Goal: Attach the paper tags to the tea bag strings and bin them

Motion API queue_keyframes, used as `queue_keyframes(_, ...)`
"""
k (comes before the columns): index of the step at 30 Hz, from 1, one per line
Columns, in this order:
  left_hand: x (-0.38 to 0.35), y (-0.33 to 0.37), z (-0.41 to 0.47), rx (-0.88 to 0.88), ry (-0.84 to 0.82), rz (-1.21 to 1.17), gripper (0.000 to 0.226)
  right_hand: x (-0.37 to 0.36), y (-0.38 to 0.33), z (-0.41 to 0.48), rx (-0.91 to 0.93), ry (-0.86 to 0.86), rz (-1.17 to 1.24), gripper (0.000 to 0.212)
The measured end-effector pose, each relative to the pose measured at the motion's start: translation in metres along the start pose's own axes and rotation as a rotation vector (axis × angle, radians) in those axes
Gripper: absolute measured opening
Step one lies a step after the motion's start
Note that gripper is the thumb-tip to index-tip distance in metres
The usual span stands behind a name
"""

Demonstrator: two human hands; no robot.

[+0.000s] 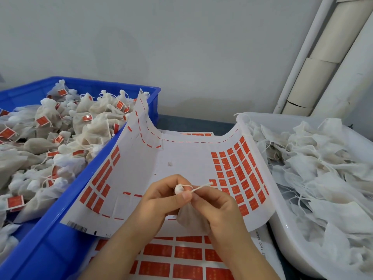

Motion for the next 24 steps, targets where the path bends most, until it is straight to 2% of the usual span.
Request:
queue_keyframes(3,-0.001,-0.004,0.001,0.022,0.028,0.037,0.015,0.005,0.001,0.001,0.002,0.054,-0.001,0.009)
queue_keyframes(5,-0.001,-0.005,0.002,0.031,0.064,0.037,0.013,0.008,0.0,0.001,0.065,0.132,-0.041,0.015)
queue_keyframes(8,0.006,-0.007,0.002,0.044,0.208,0.045,0.019,0.007,-0.003,-0.003,0.164,0.223,-0.178,0.014)
queue_keyframes(10,0.014,-0.008,0.001,0.039,0.311,0.085,0.024,0.002,-0.01,-0.005,0.286,0.227,-0.307,0.017)
queue_keyframes(13,0.021,-0.009,-0.001,0.045,0.401,0.099,0.016,-0.006,-0.022,-0.009,0.463,0.218,-0.435,0.016)
queue_keyframes(17,0.022,-0.006,-0.004,0.037,0.445,0.097,0.017,-0.007,-0.029,-0.011,0.551,0.211,-0.5,0.014)
queue_keyframes(21,0.025,0.006,-0.004,-0.02,0.425,0.159,0.032,-0.007,-0.025,-0.01,0.537,0.191,-0.498,0.011)
queue_keyframes(24,0.024,0.012,-0.004,-0.047,0.407,0.18,0.033,-0.007,-0.022,-0.009,0.524,0.183,-0.495,0.011)
Point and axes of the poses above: each hand's wrist, its own z-axis towards the middle knuckle, its own x-axis out of the back of the hand, y = z × x, the point moved 8 cm from there along z, towards the middle knuckle, and after that the axes turned 3 degrees about z, right-handed, at the moved point
